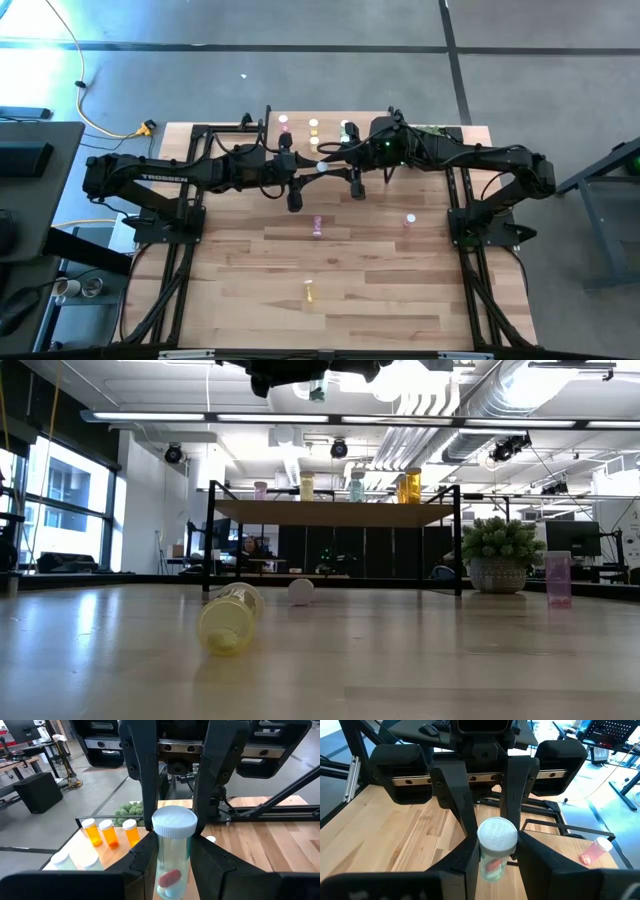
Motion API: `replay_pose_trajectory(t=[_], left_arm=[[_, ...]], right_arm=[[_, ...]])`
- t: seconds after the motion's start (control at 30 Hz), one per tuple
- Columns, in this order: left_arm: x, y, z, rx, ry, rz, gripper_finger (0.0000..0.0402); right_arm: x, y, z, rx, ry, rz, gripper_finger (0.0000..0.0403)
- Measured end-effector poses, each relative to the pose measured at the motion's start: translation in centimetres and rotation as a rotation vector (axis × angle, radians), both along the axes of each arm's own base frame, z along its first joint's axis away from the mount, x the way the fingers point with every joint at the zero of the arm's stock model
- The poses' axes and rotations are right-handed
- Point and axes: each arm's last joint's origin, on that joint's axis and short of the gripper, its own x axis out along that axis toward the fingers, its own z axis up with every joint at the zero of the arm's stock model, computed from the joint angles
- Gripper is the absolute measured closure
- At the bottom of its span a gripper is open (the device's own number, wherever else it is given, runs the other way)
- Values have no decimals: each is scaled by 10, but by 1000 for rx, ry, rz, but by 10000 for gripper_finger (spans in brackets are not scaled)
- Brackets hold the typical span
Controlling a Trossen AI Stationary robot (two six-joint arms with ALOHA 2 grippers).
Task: Pick and place medicine bottles onto shelf by color
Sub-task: Put the blue pill bottle aligned with the other blue pill bottles on the shelf
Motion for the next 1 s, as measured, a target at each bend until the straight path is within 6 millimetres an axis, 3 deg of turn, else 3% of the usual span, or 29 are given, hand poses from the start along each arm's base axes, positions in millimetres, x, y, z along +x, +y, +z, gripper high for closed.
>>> replay_pose_trajectory(t=[0.4,0.8,1.0], left_arm=[[0,0,0,0,1,-3,309],[0,0,-2,-1,13,0,309],[0,0,-2,1,11,9,309]], right_arm=[[4,0,2,31,-38,-16,223],[9,3,-6,24,-6,-6,222],[9,3,-7,23,7,-24,253]])
